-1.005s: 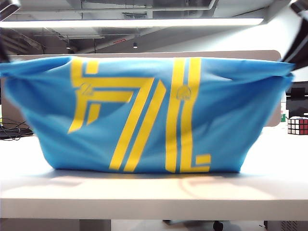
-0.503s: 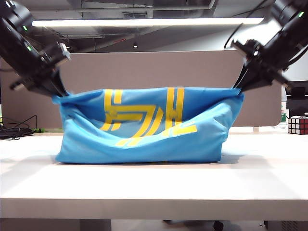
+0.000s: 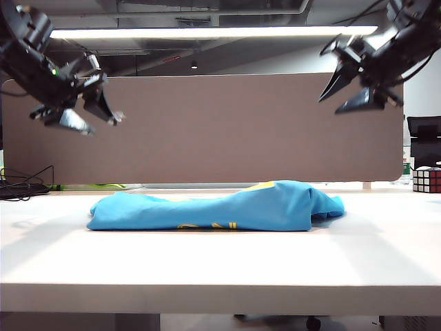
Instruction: Fold the bottom side of the soccer jersey horizontally towards the center, about one-third of the way, then fold the sleeve back towards the center, creating a straight line along the edge of the the soccer jersey, and finally fold the bottom of the soccer jersey up towards the top, creating a neat rectangle.
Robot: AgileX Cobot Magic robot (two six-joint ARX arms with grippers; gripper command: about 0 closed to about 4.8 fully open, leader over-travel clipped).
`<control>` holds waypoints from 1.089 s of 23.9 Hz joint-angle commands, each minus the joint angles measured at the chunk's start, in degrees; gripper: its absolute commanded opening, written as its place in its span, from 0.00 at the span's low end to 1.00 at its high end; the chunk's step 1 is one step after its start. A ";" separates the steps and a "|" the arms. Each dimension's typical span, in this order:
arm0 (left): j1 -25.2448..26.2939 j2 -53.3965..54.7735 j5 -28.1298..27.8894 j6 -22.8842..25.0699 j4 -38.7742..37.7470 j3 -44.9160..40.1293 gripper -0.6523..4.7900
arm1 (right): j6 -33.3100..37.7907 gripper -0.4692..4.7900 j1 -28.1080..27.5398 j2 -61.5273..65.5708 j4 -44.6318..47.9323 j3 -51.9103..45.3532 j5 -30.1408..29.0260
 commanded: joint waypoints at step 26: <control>1.20 -63.78 -3.76 -1.53 4.55 -53.92 0.11 | -13.79 0.13 -0.37 -61.59 2.12 -51.60 13.90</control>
